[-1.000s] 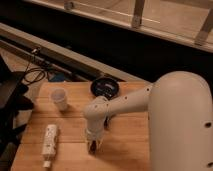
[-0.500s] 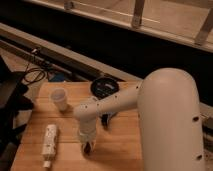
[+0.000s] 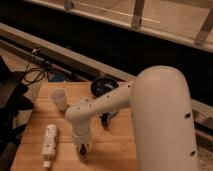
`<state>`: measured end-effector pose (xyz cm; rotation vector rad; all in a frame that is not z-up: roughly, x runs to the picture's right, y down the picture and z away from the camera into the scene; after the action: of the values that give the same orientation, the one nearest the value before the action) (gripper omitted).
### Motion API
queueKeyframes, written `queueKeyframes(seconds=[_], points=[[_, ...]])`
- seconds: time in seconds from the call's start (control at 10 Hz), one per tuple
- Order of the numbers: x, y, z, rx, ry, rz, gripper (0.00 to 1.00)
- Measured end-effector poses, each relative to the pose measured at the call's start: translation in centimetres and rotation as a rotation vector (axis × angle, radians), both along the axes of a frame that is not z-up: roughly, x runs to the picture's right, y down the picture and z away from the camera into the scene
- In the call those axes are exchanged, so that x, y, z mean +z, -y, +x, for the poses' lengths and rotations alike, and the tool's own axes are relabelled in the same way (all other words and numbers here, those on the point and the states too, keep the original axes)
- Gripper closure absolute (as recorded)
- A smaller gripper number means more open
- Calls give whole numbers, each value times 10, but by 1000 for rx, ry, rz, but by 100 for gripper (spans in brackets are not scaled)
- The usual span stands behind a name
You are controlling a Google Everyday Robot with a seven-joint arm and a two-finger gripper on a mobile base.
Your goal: Drag the pepper across the table
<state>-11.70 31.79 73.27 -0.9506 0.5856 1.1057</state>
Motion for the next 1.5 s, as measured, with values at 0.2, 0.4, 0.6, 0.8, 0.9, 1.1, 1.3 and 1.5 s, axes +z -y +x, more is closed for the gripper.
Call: queueKeyframes(seconds=[0.2,0.4,0.6,0.8,0.9,1.1,1.3,1.5], points=[[-4,-2,-1,-29,17,1,93],[-8,-4,-8,-62,35,1,93],[-13,-6,-10,-96,55,3,93],[-17,-8,-14,-117,69,5,93],[-19,-8,-13,-126,72,5,93],[-23,-10,-19,-152,88,6,93],[-26,-12,-22,-174,100,7,93],[-32,-15,-32,-211,125,8,93]])
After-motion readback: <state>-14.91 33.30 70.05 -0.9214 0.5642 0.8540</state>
